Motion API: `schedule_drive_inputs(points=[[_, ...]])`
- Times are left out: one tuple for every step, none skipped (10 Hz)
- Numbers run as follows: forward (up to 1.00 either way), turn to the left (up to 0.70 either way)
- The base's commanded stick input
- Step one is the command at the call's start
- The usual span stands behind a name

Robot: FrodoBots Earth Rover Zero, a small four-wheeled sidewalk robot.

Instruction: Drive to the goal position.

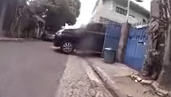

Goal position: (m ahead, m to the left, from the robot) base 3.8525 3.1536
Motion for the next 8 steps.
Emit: schedule_drive_inputs(points=[[0.04, 0.0], [0.04, 0.0], [0.04, 0.0], [0.04, 0.0], [0.04, 0.0], [0.04, 0.0], [0.04, 0.0], [0.04, 0.0]])
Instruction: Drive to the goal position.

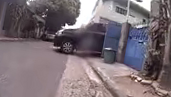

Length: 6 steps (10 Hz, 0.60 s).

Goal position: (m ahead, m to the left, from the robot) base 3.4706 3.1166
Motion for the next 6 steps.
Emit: schedule_drive_inputs(points=[[0.04, 0.0], [0.04, 0.0], [0.04, 0.0], [0.04, 0.0], [0.04, 0.0], [0.04, 0.0]])
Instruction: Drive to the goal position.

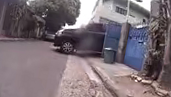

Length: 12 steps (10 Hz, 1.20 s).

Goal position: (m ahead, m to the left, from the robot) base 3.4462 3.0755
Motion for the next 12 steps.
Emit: schedule_drive_inputs(points=[[0.04, 0.0], [0.04, 0.0], [0.08, 0.0], [0.1, 0.0], [0.1, 0.0], [0.09, 0.0], [0.1, 0.0], [0.1, -0.01], [0.1, -0.02], [0.1, -0.01], [0.08, 0.0], [0.06, 0.0]])
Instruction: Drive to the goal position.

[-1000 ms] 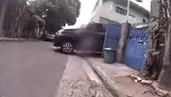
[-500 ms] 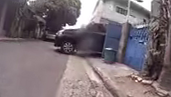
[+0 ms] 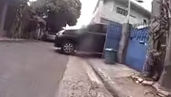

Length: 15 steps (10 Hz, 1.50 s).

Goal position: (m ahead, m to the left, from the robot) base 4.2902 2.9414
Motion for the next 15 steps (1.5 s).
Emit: schedule_drive_inputs(points=[[0.06, 0.0], [0.06, 0.0], [0.06, 0.0], [0.06, 0.0], [0.06, 0.0], [0.06, 0.0], [0.06, 0.0], [0.06, 0.0], [0.06, 0.0], [0.06, -0.01], [0.06, -0.19], [0.06, -0.24], [0.07, -0.27], [0.07, -0.27], [0.06, -0.23]])
